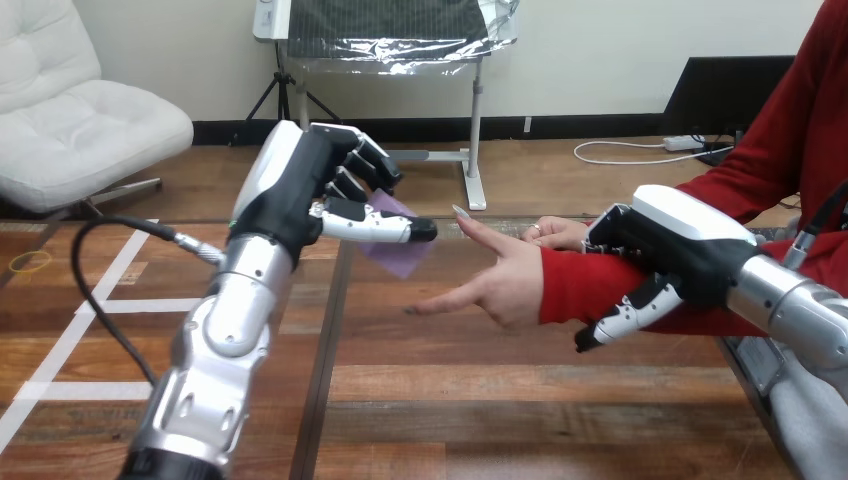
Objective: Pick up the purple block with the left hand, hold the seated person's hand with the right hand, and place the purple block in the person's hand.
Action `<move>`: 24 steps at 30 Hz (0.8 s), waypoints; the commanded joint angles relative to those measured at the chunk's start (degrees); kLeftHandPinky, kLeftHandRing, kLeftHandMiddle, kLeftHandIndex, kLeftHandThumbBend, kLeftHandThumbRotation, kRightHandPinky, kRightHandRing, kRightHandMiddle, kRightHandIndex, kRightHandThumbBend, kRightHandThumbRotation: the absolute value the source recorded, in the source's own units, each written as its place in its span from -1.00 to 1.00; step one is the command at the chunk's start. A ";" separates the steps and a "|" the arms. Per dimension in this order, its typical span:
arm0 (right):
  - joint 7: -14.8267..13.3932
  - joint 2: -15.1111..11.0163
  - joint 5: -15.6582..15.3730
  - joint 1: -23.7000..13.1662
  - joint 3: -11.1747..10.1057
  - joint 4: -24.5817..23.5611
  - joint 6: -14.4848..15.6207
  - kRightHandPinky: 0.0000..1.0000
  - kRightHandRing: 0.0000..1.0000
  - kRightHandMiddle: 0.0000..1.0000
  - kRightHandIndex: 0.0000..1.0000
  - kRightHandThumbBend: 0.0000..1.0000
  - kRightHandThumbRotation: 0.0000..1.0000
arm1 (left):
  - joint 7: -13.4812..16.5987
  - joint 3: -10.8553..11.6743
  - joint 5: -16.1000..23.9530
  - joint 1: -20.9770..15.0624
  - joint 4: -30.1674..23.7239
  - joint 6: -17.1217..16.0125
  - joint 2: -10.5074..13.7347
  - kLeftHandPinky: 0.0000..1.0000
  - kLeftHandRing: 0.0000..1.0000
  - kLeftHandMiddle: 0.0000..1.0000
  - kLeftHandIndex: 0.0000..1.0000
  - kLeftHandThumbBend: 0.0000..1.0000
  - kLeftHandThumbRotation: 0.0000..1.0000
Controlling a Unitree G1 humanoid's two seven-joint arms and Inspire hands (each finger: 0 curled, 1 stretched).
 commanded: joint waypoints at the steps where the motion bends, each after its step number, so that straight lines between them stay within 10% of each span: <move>1: 0.40 2.31 2.84 -1.82 -2.03 -3.77 -1.31 -0.69 -0.61 -0.50 -0.45 0.83 -0.61 | 1.06 -0.34 -0.66 -5.68 1.30 -1.99 -1.50 -0.34 -0.28 -0.18 -0.19 0.65 -1.00; 24: 0.45 3.59 1.49 -1.51 -1.45 -7.46 1.09 -0.63 -0.55 -0.45 -0.39 0.82 -0.56 | 2.45 -1.97 -0.67 -8.83 8.22 -4.40 -6.62 -0.29 -0.24 -0.16 -0.18 0.63 -1.00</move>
